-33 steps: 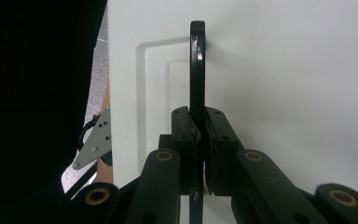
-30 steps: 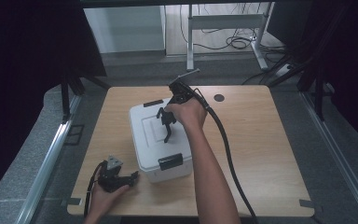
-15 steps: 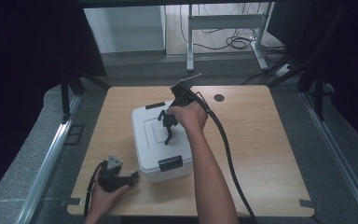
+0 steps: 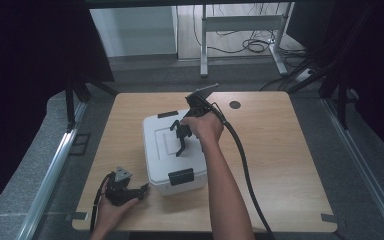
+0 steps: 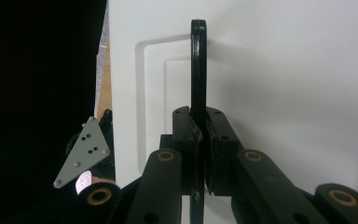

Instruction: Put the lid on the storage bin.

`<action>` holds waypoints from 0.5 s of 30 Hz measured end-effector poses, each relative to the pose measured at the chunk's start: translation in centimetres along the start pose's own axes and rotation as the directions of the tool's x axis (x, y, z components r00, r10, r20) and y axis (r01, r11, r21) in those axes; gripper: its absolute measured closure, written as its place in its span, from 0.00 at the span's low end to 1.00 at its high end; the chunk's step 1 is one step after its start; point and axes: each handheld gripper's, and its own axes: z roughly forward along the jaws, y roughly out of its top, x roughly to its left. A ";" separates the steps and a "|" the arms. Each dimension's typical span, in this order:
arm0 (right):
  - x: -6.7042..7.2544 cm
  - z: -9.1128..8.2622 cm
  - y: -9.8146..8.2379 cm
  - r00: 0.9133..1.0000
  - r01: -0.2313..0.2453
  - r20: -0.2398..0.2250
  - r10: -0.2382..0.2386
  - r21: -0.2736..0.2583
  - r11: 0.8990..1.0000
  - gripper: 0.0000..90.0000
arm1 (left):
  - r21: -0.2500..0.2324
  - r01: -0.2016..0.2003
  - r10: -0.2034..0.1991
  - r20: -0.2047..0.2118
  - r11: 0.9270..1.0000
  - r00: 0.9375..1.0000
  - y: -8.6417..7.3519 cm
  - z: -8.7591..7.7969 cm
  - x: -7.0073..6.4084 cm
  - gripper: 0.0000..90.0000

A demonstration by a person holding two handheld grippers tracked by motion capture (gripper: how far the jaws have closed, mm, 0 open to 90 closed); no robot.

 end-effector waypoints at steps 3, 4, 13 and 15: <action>0.0 0.0 0.0 1.000 0.006 -0.001 -0.006 -0.002 1.000 0.93 | 0.000 0.000 0.000 0.000 1.000 1.000 0.0 0.0 0.0 0.15; -0.1 0.0 0.0 1.000 0.007 -0.001 -0.007 -0.002 1.000 0.93 | 0.000 0.000 0.000 0.000 1.000 1.000 0.0 0.0 0.0 0.15; 0.0 -0.2 0.4 1.000 -0.001 0.028 0.001 0.007 1.000 0.94 | 0.001 0.001 -0.001 0.001 1.000 1.000 0.0 0.0 0.0 0.15; 0.0 -0.1 0.4 1.000 -0.006 0.027 0.006 0.011 1.000 0.94 | 0.000 0.001 -0.001 0.001 1.000 1.000 0.0 0.0 0.0 0.15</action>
